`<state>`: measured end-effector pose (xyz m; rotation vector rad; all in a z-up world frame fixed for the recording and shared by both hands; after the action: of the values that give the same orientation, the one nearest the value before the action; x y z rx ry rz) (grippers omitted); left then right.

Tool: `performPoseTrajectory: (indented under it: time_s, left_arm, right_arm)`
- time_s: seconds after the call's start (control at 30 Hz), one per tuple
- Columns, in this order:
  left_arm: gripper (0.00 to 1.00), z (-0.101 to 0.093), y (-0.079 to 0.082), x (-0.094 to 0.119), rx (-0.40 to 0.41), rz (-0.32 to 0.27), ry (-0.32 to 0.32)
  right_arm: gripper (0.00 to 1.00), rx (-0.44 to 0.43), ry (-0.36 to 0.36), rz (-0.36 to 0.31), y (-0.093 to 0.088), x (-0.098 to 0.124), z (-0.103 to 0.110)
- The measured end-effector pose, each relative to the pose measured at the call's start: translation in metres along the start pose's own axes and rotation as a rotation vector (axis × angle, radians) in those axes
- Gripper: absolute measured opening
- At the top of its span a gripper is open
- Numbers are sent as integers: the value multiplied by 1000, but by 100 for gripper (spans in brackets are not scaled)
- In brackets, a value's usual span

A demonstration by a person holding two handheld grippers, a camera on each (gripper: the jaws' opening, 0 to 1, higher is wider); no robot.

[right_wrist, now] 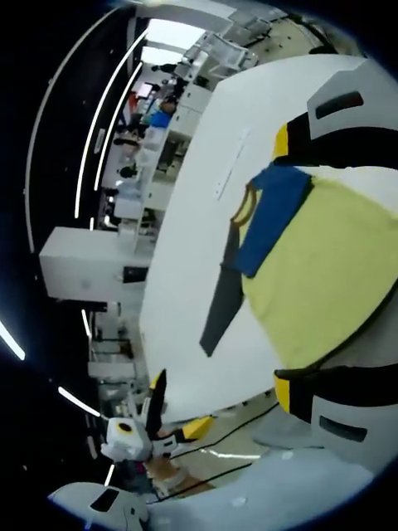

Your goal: Fold the garment on the visible template until the final outline fits inside the template.

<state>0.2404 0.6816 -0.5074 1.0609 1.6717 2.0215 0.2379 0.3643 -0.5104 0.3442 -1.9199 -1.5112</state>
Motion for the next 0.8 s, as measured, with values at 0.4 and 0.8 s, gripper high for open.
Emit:
performPoseTrajectory:
  time_s: [0.4, 0.8]
  left_arm:
    - [97, 22, -6, -3, -12, 37, 31]
    - [94, 42, -18, -7, 10, 64, 47]
  right_arm:
    - [100, -25, -60, -3, -4, 20, -6]
    - [100, -46, -103, 16, -12, 31, -9]
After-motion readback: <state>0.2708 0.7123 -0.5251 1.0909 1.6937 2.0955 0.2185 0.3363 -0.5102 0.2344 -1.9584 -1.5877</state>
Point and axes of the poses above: the point that each gripper's makers call its tool centre point, and the gripper's own axes: x roughly backward along the fingers, z roughly to its left, y roughly out of its top, the point moved 7 cm from there along x, roughly backward along the fingers, and after that the axes turned 7 degrees about -z, right-handed, at the moved point
